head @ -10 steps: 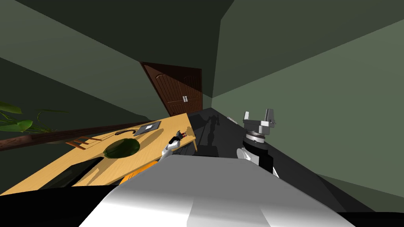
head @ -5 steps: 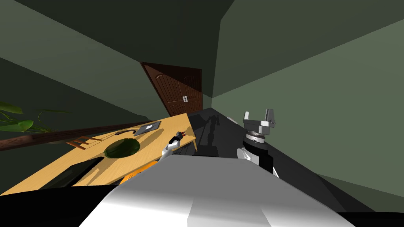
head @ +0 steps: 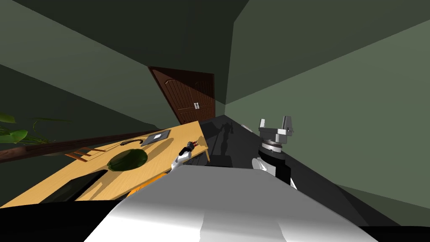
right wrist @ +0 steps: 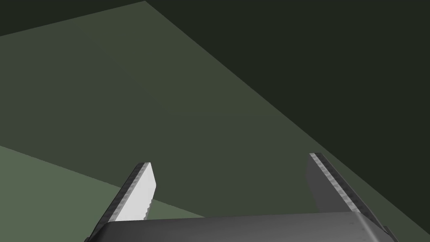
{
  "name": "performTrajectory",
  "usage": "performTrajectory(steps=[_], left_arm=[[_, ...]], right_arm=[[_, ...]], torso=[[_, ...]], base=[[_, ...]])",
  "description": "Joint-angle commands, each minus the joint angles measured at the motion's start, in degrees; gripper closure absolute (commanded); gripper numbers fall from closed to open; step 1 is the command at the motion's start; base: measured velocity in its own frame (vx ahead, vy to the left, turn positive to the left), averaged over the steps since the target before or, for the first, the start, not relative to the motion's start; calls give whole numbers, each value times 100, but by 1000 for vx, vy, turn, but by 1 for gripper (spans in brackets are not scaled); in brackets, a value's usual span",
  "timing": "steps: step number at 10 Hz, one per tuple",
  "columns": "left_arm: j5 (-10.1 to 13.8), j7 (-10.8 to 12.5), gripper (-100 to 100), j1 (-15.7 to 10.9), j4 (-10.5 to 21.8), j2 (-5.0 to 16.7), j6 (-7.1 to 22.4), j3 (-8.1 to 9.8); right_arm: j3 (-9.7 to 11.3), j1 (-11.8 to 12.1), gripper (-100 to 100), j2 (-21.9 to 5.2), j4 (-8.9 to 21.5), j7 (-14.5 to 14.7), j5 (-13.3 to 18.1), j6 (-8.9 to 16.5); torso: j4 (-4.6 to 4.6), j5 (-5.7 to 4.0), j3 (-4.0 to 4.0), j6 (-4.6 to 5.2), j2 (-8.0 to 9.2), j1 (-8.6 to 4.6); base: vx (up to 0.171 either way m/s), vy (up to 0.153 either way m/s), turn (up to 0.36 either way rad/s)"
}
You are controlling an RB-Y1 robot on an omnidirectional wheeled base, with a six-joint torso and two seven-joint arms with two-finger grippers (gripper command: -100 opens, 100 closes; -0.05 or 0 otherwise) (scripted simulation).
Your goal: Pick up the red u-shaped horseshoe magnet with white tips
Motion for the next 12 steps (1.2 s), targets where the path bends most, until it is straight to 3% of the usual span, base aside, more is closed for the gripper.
performTrajectory(steps=[1,2,3,6,7,9,11,12], left_arm=[[-9,-52,100,249,-286,-89,73,39],[-18,-87,100,419,-477,-152,126,68],[-18,-87,100,419,-543,-152,126,68],[-45,-193,100,929,-1154,-339,284,156],[-45,-193,100,929,-1201,-339,284,156],[-62,-263,100,1269,-1575,-464,390,214],[-59,-255,100,1241,-1578,-452,381,208],[-58,-257,0,1246,-1590,-453,385,209]], right_arm=[[0,0,0,0,0,0,0,0],[0,0,0,0,0,0,0,0],[0,0,0,0,0,0,0,0],[0,0,0,0,0,0,0,0],[0,0,0,0,0,0,0,0],[0,0,0,0,0,0,0,0],[0,0,0,0,0,0,0,0],[0,0,0,0,0,0,0,0]], torso=[[0,0,0,0,0,0],[-1,0,0,0,0,1],[-1,2,-1,0,-1,1],[1,-1,2,-2,3,0],[1,-1,1,-1,2,0],[3,-4,4,0,4,-1],[4,-5,4,0,5,-3],[4,-4,5,1,8,-4]], base=[[32,11,-41],[36,14,-40],[22,11,-11],[28,11,-35],[22,11,-11],[26,12,-36],[9,4,-3],[0,0,0]])
